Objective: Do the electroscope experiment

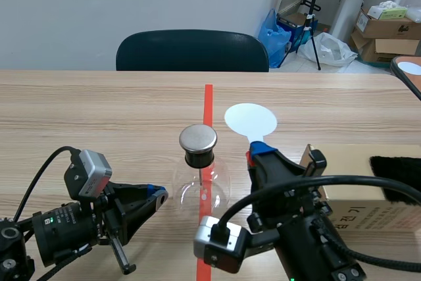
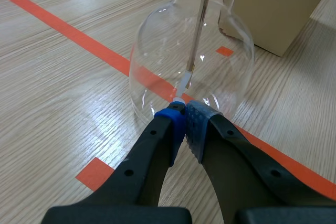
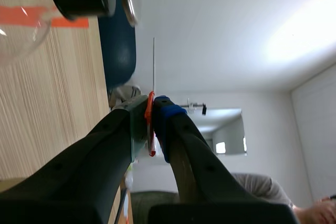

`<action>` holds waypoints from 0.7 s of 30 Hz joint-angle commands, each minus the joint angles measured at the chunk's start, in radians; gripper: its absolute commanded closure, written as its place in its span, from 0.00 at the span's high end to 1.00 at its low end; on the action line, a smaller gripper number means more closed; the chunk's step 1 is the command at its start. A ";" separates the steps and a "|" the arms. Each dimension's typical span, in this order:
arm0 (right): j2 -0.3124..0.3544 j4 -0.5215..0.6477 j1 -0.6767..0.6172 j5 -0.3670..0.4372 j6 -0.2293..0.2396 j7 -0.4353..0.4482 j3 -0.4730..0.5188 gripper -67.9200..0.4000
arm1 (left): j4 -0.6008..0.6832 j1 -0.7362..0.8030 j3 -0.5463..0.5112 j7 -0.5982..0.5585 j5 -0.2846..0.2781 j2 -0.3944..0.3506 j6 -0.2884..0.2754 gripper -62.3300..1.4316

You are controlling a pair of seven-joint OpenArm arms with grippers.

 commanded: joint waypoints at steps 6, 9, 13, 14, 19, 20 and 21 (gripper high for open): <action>0.005 0.030 0.007 -0.008 -0.015 0.127 0.010 0.03 | 0.018 -0.008 -0.004 -0.017 -0.010 0.000 -0.006 0.07; 0.005 0.030 0.007 -0.008 -0.015 0.179 0.010 0.03 | 0.018 -0.008 -0.004 -0.017 -0.010 0.000 -0.006 0.07; 0.005 0.030 0.007 -0.029 -0.015 0.228 0.010 0.03 | 0.018 -0.008 -0.004 -0.017 -0.010 0.000 -0.006 0.07; 0.005 0.030 0.007 -0.030 -0.015 0.240 0.010 0.03 | 0.018 -0.008 -0.004 -0.017 -0.010 0.000 -0.006 0.07; 0.005 0.030 0.007 -0.029 -0.015 0.279 0.010 0.03 | 0.018 -0.008 -0.004 -0.017 -0.010 0.000 -0.006 0.07; 0.005 0.030 0.007 -0.029 -0.015 0.283 0.010 0.03 | 0.018 -0.008 -0.004 -0.017 -0.010 0.000 -0.006 0.07; 0.005 0.030 0.007 -0.029 -0.015 0.290 0.010 0.03 | 0.018 -0.008 -0.004 -0.017 -0.010 0.000 -0.006 0.07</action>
